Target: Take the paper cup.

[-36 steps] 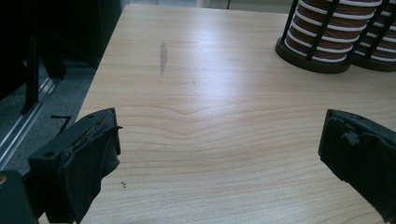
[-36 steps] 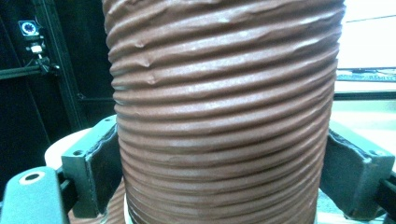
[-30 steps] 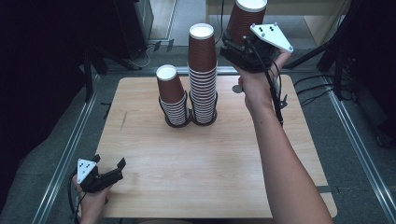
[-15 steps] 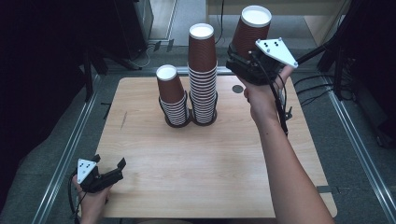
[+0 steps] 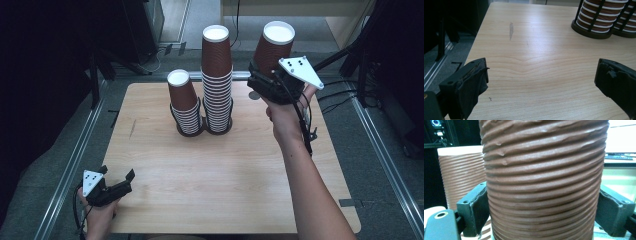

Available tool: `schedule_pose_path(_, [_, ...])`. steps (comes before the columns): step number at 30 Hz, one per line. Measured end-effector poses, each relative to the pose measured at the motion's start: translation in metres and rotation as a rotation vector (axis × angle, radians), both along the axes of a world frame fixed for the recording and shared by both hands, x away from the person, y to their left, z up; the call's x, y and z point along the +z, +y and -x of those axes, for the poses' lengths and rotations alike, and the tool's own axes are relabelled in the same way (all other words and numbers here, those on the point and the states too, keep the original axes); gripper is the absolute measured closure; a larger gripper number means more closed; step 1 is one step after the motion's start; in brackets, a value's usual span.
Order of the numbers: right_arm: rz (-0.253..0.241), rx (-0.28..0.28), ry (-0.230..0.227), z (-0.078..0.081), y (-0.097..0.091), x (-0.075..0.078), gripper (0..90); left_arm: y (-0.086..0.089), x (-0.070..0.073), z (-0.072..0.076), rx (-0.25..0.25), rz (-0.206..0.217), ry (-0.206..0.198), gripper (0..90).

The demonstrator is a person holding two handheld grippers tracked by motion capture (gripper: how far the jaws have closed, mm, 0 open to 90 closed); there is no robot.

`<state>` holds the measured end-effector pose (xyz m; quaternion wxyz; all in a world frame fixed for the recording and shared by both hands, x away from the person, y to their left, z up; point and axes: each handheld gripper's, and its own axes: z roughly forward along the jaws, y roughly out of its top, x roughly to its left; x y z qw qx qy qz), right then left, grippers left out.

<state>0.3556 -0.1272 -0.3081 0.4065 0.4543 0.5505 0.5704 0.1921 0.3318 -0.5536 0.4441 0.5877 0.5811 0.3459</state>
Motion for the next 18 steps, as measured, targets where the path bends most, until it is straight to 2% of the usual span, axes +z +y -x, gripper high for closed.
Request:
schedule_pose_path(5, [0.003, -0.002, 0.006, 0.005, -0.004, -0.009, 11.9, 0.0, 0.0, 0.0, 0.001, 0.0, 0.0, 0.0])
schedule_pose_path(10, [0.005, -0.008, 0.022, 0.01, -0.013, -0.025, 11.9, 0.0, 0.0, 0.0, -0.001, -0.004, -0.002, 0.0])
schedule_pose_path(18, [0.005, -0.023, 0.039, 0.015, -0.023, -0.04, 11.9, -0.001, 0.0, 0.0, -0.002, -0.009, 0.0, 0.0])
